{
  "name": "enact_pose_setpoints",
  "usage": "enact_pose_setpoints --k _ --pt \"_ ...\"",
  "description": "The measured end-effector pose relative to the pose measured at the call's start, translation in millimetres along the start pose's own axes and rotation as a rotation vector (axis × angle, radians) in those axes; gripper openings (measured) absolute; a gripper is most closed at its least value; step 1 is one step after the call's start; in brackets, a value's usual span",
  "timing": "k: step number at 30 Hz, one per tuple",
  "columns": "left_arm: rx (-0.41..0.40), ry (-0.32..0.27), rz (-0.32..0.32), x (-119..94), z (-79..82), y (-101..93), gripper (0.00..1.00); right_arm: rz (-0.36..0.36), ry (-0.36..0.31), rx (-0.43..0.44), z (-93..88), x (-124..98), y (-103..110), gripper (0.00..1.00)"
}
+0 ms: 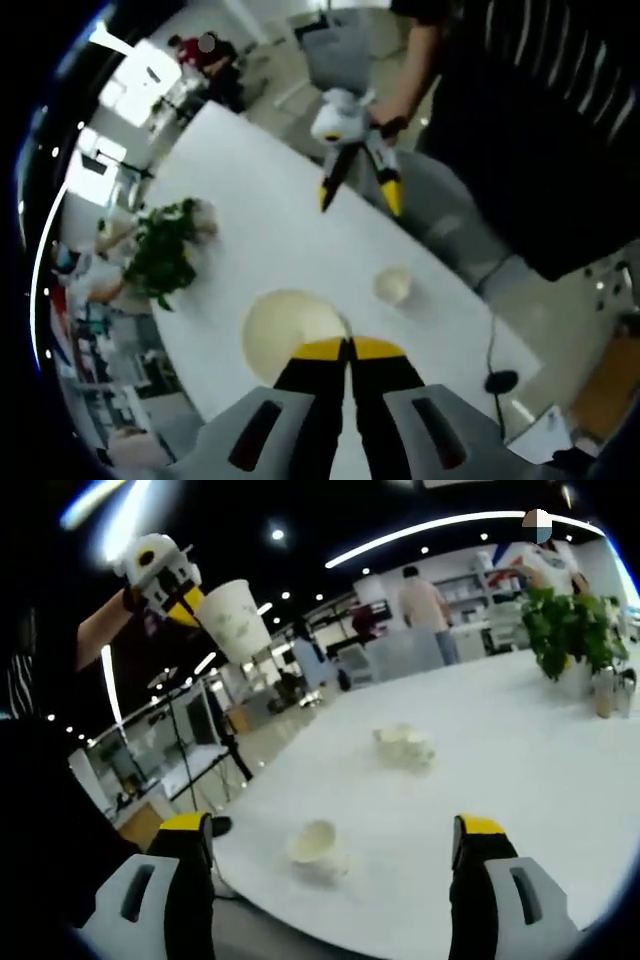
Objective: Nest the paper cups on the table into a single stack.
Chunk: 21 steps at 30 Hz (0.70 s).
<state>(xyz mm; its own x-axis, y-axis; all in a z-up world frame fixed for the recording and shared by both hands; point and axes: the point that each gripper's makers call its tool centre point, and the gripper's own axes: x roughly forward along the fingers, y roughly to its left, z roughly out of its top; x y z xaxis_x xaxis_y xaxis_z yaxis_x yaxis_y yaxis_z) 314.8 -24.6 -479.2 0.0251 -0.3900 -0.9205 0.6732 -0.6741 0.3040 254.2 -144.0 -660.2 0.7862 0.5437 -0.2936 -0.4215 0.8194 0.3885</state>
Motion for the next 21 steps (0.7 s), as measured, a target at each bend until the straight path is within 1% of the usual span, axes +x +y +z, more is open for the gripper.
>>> enact_pose_setpoints --k 3,5,8,12,14,21 --pt "-0.015 -0.007 -0.016 4.0 1.4 -5.9 0.00 0.000 0.002 -0.001 -0.5 0.0 1.2 0.98" --pt "-0.001 -0.011 -0.029 7.8 1.9 -11.9 0.00 -0.002 0.002 -0.008 -0.9 0.0 0.6 0.98" --pt "0.011 0.000 -0.035 12.9 -2.2 -15.6 0.00 -0.013 -0.005 -0.022 0.7 -0.6 -0.7 0.97" --pt "-0.008 -0.001 -0.049 18.5 -7.1 -20.0 0.00 -0.019 0.002 -0.051 3.0 -0.6 -1.5 0.97" --pt "-0.010 -0.003 -0.054 21.2 -7.0 -22.0 0.00 -0.023 0.000 -0.059 4.1 -1.1 -3.1 0.97" --pt "-0.028 -0.009 -0.085 33.0 -8.6 -31.0 0.00 -0.039 -0.008 -0.053 4.8 -1.2 -11.6 0.97"
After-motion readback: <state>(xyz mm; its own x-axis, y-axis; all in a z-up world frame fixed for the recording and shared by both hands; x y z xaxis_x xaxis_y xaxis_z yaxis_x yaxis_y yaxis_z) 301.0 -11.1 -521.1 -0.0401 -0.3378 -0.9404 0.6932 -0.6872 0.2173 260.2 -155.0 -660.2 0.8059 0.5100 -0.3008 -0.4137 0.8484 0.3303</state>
